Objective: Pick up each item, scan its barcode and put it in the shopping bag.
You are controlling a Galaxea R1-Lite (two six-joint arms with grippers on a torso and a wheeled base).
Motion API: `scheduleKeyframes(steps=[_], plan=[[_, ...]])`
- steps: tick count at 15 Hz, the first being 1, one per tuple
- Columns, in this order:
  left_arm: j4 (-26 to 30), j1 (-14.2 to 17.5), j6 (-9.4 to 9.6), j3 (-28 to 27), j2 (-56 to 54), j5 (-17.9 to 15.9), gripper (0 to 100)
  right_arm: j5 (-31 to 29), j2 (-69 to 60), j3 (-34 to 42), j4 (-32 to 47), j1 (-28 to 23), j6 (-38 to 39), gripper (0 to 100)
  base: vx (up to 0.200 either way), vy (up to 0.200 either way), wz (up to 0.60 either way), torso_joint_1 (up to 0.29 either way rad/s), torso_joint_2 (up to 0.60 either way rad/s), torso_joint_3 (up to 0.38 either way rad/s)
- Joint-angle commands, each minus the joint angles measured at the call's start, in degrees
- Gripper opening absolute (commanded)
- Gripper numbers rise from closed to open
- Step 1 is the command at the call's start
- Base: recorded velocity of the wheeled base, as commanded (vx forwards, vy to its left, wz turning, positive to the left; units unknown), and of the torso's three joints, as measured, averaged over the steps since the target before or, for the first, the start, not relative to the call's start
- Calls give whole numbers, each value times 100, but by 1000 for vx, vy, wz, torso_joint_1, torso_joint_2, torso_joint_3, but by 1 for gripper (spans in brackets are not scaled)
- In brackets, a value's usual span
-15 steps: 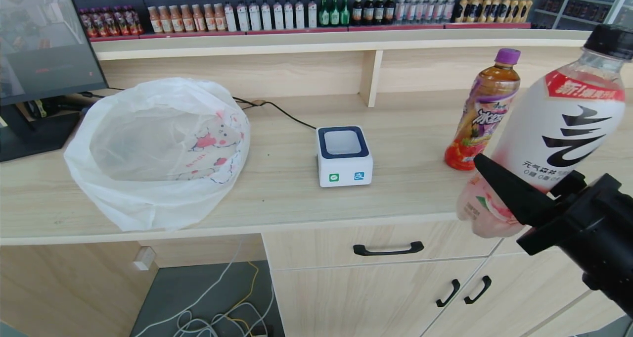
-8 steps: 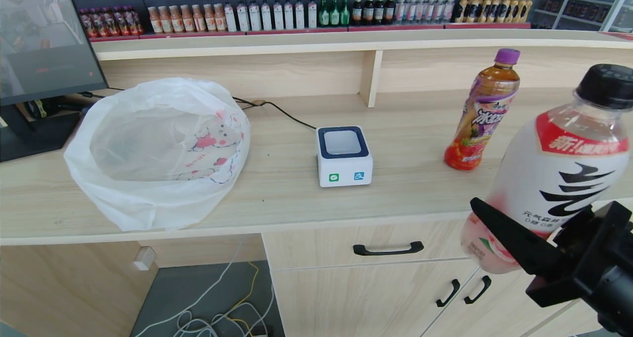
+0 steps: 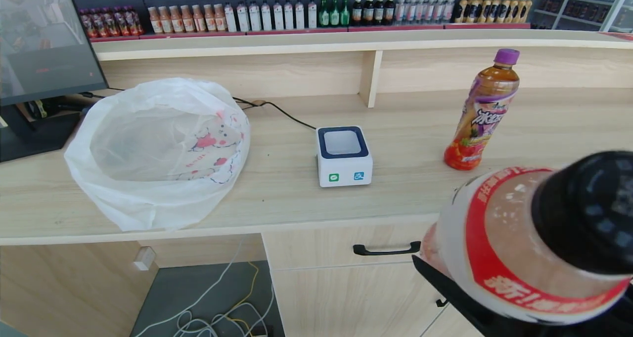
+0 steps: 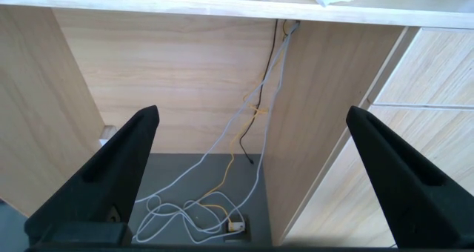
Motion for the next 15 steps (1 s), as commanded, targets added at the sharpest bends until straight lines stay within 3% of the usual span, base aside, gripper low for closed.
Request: scheduleKeyframes(steps=[1,3,8,10,15], plan=[[1,0,-1,0,-1,0,100,119,567,-326,-1,542,-244,0,0,0,0,0,0,0],[1,0,-1,0,-1,0,100,647,576,-98,-1,621,-288,0,0,0,0,0,0,0],[1,0,-1,0,-1,0,100,1280,602,17,-1,569,-507,0,0,0,0,0,0,0],[1,0,-1,0,-1,0,100,1288,655,-62,-1,252,-1061,0,0,0,0,0,0,0],[1,0,-1,0,-1,0,100,1297,655,-159,-1,111,-2757,0,0,0,0,0,0,0]])
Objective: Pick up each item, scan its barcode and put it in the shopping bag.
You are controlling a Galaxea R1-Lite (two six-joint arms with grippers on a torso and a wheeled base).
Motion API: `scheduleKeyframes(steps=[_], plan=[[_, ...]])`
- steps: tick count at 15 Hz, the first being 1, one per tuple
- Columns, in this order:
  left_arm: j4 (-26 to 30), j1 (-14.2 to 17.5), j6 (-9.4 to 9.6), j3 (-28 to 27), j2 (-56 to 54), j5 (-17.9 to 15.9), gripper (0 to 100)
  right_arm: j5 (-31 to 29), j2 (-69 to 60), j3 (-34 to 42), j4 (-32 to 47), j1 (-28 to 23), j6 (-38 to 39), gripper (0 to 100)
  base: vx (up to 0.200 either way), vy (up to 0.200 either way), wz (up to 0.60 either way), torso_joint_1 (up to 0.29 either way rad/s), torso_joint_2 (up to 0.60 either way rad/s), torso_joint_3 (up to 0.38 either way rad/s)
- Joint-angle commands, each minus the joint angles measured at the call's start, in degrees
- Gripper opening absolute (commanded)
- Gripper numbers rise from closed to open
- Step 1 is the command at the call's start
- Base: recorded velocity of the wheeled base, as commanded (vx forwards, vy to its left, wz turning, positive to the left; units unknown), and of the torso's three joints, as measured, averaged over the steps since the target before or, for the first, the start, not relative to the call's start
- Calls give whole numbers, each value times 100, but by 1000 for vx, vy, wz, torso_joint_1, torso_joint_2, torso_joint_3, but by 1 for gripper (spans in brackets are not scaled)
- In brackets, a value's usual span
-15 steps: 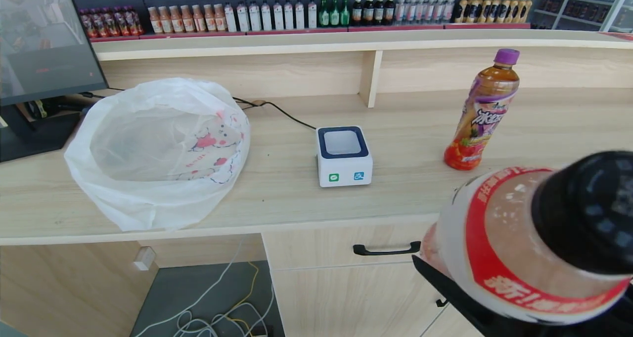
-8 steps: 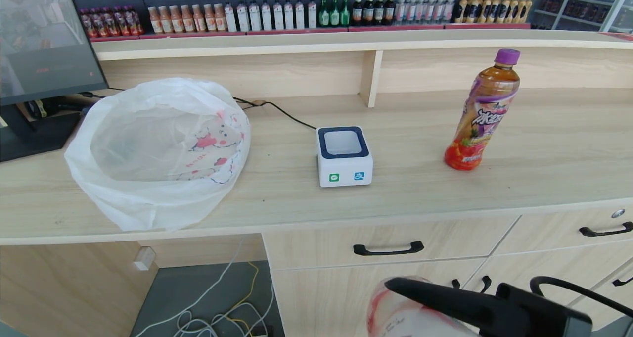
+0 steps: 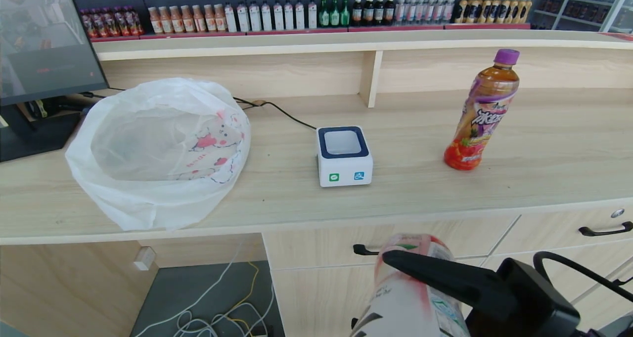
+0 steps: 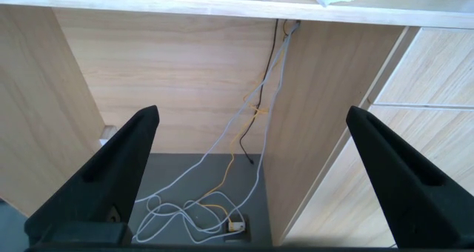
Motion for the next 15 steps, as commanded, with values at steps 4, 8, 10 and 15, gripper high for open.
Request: scheduleKeyframes(steps=[4,8,10,15], plan=[[-1,0,-1,0,-1,0,100,-10,-309,-90,-6,-62,-1125,0,0,0,0,0,0,0],[-1,0,-1,0,-1,0,100,-19,-608,-125,-6,-62,-2628,0,0,0,0,0,0,0],[-1,0,-1,0,-1,0,100,-80,-696,33,-6,8,-2997,0,0,0,0,0,0,0],[-1,0,-1,0,-1,0,100,438,420,-925,-6,368,-3164,0,0,0,0,0,0,0]])
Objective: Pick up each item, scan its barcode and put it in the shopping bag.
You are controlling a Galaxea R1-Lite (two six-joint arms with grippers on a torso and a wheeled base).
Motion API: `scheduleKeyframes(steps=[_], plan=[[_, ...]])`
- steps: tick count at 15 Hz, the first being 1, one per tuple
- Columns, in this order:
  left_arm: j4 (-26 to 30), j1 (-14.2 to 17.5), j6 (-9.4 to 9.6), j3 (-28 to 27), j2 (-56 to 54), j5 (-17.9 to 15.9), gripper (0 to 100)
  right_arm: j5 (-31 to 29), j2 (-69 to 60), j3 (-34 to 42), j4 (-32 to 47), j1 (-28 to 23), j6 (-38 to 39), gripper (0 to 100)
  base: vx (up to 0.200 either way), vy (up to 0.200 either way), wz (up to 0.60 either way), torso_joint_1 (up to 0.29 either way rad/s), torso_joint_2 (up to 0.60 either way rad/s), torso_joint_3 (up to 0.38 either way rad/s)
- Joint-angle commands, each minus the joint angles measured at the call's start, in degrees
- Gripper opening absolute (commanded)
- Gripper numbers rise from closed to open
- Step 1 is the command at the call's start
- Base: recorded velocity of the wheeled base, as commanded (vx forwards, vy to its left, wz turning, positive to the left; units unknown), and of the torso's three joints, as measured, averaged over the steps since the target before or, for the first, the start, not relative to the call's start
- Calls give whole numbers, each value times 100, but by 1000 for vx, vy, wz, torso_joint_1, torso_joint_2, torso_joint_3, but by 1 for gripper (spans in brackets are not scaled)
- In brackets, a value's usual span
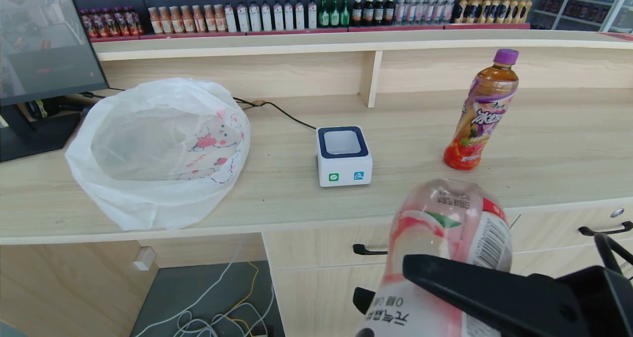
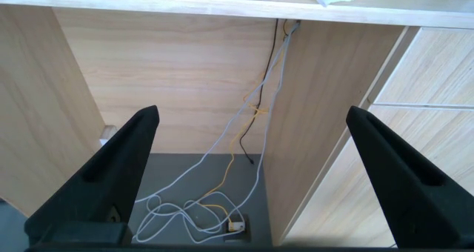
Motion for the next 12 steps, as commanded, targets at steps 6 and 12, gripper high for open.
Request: scheduleKeyframes(steps=[6,12], plan=[[-1,0,-1,0,-1,2,100,400,1100,-1110,-3,194,-34,0,0,0,0,0,0,0],[-1,9,-1,0,-1,2,100,364,1118,-1110,-3,211,36,0,0,0,0,0,0,0]])
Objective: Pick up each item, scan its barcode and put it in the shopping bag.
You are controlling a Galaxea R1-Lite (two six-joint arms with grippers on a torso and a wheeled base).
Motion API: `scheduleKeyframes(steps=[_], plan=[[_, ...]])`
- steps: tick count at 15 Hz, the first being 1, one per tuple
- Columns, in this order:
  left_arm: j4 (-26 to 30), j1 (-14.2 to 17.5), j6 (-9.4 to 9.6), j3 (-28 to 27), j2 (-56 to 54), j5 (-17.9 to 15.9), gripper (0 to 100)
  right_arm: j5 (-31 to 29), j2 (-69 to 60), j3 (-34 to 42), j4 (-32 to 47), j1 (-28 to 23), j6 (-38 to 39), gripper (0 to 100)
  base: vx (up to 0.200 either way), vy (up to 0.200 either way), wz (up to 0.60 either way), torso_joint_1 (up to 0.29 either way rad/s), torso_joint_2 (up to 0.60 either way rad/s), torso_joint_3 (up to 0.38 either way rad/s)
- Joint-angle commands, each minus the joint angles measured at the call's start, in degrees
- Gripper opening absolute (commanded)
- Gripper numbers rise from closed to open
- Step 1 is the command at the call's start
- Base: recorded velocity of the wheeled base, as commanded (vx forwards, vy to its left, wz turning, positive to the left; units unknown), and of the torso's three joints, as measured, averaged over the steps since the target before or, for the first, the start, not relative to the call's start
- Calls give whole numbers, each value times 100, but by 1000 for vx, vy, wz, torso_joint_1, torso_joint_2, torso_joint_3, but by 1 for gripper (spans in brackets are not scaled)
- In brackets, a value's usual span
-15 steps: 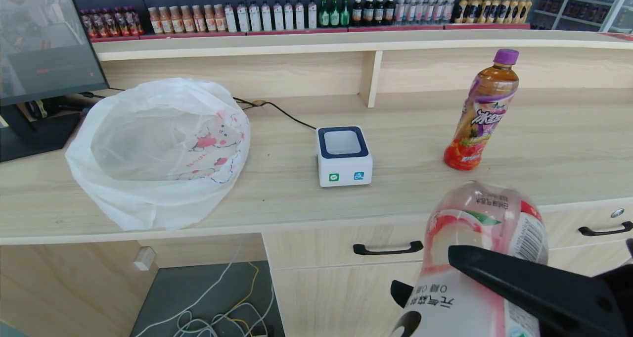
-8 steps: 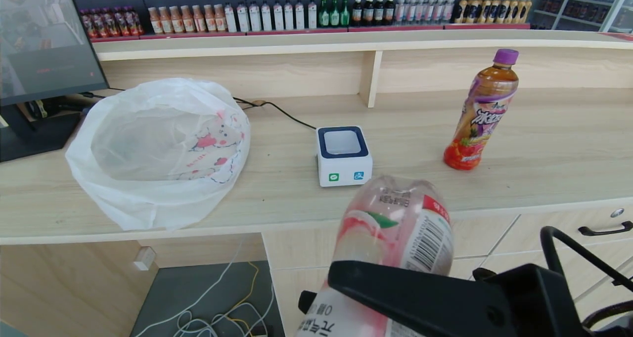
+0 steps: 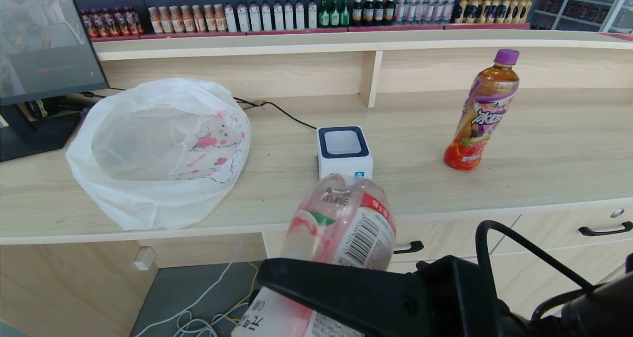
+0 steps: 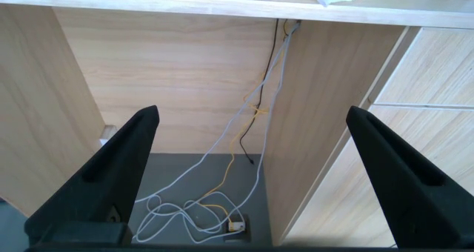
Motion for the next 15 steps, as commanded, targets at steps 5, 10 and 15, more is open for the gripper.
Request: scheduleKeyframes(steps=[5,10,15], plan=[[1,-2,-1,0,-1,0,100,1,29,24,-8,-4,3,0,0,0,0,0,0,0],[1,-2,-1,0,-1,0,100,1,29,24,-8,5,3,0,0,0,0,0,0,0],[1,-2,-1,0,-1,0,100,-8,108,24,-8,-4,443,0,0,0,0,0,0,0]])
